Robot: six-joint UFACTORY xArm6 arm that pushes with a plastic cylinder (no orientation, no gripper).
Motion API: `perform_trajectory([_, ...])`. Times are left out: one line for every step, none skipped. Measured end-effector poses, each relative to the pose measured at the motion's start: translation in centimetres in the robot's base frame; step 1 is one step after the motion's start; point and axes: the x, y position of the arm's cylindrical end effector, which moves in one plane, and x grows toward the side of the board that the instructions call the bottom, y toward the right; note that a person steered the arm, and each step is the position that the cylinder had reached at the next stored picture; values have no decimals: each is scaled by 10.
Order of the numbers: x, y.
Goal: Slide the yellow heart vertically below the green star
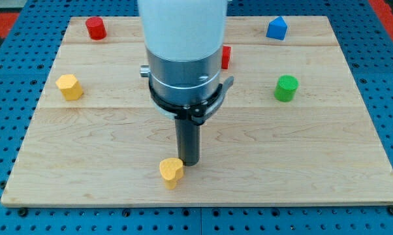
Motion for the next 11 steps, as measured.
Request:
perform_trajectory([0,38])
perform_trajectory([2,66])
perform_trajectory([2,67])
perform_trajectory([39,79])
perform_trajectory([68,77])
perform_trajectory([68,50])
perform_trajectory([59,22])
perform_trajectory([41,-3])
perform_trajectory([32,-7])
perform_trajectory([6,-5])
perform_trajectory([2,20])
